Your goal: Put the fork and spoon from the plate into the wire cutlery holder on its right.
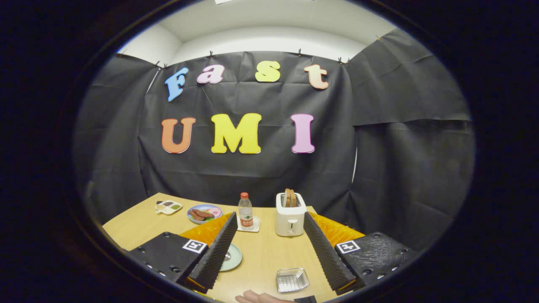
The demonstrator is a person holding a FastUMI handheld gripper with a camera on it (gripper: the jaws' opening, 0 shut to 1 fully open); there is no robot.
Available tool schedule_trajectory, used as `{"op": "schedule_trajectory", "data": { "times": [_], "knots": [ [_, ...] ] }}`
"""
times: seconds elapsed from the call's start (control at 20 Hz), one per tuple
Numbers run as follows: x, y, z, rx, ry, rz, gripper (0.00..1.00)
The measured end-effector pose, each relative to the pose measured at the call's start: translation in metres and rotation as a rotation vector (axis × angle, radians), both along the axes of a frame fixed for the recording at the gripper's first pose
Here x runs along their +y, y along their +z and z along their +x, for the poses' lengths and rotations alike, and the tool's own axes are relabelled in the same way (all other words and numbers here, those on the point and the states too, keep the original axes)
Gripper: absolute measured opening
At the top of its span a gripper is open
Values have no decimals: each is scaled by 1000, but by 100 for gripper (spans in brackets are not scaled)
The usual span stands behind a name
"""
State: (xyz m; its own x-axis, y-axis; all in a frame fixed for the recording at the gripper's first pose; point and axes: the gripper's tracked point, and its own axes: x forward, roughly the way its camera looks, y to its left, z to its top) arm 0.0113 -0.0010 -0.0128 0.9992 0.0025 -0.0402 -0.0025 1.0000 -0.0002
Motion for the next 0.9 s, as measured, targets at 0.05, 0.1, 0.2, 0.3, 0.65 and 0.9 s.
{"op": "schedule_trajectory", "data": {
  "times": [0.05, 0.1, 0.2, 0.3, 0.65, 0.9],
  "knots": [
    [2, -3, 1, 6, -1, -5, 95],
    [5, -3, 2, 6, 1, -9, 95],
    [12, -8, 6, 16, 1, -16, 95],
    [23, -21, 15, 45, 9, -29, 95],
    [76, -102, 64, 242, 67, -40, 96],
    [129, -183, 86, 451, 120, 8, 96]
  ]
}}
